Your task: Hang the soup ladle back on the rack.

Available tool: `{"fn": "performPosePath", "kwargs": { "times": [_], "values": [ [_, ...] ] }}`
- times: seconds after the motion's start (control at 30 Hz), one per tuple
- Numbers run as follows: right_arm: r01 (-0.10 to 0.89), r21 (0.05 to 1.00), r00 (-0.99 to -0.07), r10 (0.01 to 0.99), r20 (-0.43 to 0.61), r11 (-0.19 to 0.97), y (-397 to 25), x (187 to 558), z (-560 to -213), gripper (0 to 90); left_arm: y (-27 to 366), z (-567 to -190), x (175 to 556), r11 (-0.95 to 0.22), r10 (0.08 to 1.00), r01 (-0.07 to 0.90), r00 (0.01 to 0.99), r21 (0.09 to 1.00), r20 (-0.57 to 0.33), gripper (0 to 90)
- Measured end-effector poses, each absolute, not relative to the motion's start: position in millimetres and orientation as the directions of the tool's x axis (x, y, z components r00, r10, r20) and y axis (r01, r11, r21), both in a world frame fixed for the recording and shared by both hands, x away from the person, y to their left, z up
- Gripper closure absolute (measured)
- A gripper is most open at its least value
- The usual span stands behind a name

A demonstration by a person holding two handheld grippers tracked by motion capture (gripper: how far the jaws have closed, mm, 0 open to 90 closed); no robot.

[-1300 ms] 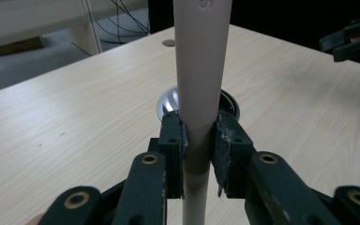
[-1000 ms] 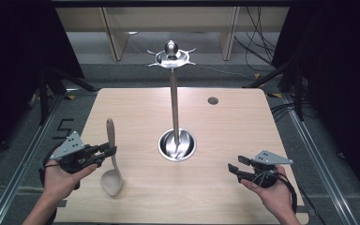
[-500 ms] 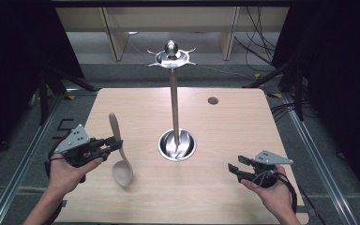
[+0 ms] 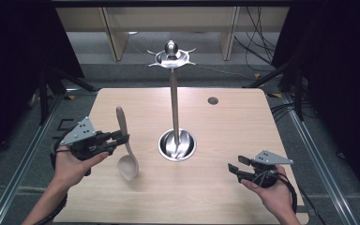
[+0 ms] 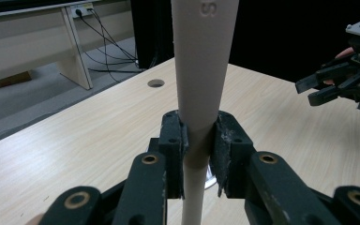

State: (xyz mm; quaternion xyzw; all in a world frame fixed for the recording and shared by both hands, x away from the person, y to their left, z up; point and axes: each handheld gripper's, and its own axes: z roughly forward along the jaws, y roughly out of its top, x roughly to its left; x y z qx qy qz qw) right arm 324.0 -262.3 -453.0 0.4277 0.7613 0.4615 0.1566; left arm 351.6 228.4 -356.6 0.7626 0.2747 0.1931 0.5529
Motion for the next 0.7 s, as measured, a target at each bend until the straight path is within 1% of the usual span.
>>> {"fn": "performPosePath", "kwargs": {
  "times": [0.7],
  "values": [
    [0.498, 0.842, -0.586, 0.796, 0.15, 0.208, -262, 325, -454, 45.1, 231, -343, 376, -0.242, 0.57, 0.176, 0.822, 0.954, -0.007, 74.3]
  ]
}}
